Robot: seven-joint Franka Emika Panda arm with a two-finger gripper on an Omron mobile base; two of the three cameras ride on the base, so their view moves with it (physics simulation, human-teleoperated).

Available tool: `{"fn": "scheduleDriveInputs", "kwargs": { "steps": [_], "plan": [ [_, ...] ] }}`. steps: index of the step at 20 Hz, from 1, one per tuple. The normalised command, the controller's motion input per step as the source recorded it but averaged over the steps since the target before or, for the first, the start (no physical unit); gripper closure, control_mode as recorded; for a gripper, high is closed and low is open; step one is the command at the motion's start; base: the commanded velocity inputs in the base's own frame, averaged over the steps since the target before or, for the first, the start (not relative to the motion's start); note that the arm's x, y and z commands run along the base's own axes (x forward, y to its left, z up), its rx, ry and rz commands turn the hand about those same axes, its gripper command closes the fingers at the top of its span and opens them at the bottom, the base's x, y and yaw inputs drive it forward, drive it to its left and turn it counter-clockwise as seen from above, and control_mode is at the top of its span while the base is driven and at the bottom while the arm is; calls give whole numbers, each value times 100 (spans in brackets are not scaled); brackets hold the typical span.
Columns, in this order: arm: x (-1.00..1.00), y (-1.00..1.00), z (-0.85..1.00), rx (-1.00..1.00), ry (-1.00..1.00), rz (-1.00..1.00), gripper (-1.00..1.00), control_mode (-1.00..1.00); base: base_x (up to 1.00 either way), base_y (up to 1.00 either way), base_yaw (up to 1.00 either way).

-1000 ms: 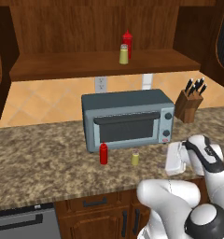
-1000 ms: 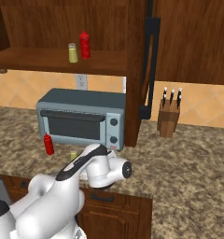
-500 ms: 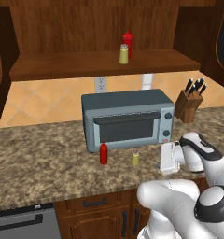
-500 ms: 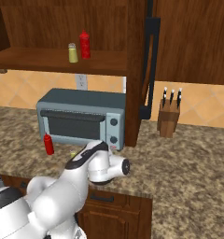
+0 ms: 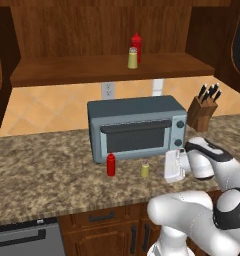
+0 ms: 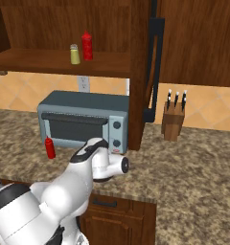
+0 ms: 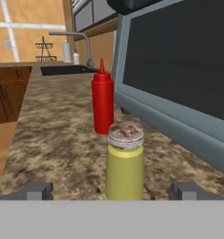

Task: Put the shaker and condiment bottle from the counter next to their counterparts in the cabinet.

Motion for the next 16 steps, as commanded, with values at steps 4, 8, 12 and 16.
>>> {"fn": "scheduleDriveInputs", "kwargs": {
  "steps": [4,8,12,16],
  "plan": [
    [0,16,-21,0,0,-3,-100,-100,0,0,0],
    [0,20,-21,0,0,-3,-100,-100,0,0,0],
    [0,39,-16,0,-1,-3,-100,-100,0,0,0],
    [0,37,-12,0,0,-2,-100,-100,0,0,0]
  ]
}}
